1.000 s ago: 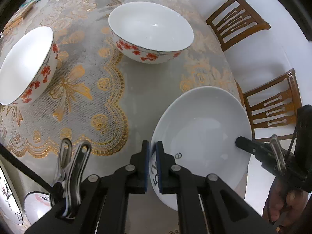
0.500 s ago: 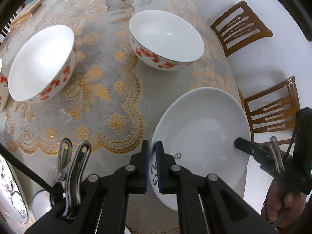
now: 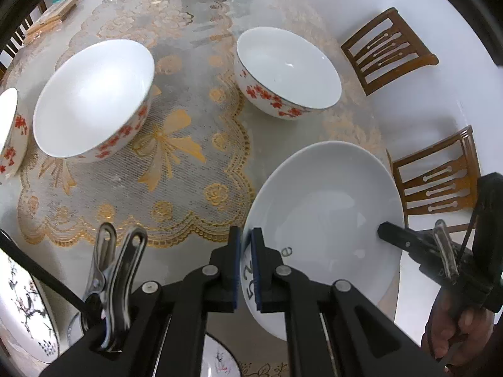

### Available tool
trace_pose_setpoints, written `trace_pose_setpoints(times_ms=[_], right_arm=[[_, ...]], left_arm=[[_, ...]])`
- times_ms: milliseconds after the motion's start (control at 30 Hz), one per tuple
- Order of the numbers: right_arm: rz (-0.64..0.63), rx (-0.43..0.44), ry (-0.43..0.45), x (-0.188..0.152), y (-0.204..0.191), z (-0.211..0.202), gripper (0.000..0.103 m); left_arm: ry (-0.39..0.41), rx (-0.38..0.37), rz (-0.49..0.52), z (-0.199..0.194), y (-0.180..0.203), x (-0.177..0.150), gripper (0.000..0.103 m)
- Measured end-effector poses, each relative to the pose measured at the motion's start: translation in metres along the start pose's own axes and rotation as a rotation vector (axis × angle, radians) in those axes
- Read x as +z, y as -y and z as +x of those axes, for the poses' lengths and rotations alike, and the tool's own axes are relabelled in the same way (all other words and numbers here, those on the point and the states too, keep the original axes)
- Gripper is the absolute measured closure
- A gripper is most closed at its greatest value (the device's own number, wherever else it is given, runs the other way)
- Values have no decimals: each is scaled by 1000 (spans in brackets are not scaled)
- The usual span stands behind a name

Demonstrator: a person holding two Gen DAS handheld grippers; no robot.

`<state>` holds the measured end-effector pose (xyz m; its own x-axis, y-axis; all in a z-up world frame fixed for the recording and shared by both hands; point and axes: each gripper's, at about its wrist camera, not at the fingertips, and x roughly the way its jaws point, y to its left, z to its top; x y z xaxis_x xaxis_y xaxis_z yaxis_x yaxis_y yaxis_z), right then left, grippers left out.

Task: Organize plates and bowls
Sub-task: 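Lift the plain white plate with the right gripper toward the bird-painted plate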

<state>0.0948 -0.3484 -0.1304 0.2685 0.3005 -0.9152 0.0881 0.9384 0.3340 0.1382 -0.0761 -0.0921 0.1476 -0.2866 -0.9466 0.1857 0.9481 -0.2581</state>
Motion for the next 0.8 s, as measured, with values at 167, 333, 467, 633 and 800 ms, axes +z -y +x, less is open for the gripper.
trace_pose_setpoints(times_ms=[167, 333, 467, 633, 800], right_arm=[[-23, 5, 12, 4, -17, -4, 90], [-55, 10, 19, 8, -43, -5, 90], [-89, 19, 23, 11, -74, -6, 90], [-160, 31, 25, 11, -121, -3, 90], [-236, 49, 13, 9, -173, 8, 90]], left_arm=[[20, 2, -8, -14, -12, -2, 98], [44, 0, -48, -33, -35, -5, 98], [74, 3, -81, -52, -59, -10, 98], [108, 19, -133, -76, -99, -23, 98], [131, 42, -192, -99, -145, -38, 98]])
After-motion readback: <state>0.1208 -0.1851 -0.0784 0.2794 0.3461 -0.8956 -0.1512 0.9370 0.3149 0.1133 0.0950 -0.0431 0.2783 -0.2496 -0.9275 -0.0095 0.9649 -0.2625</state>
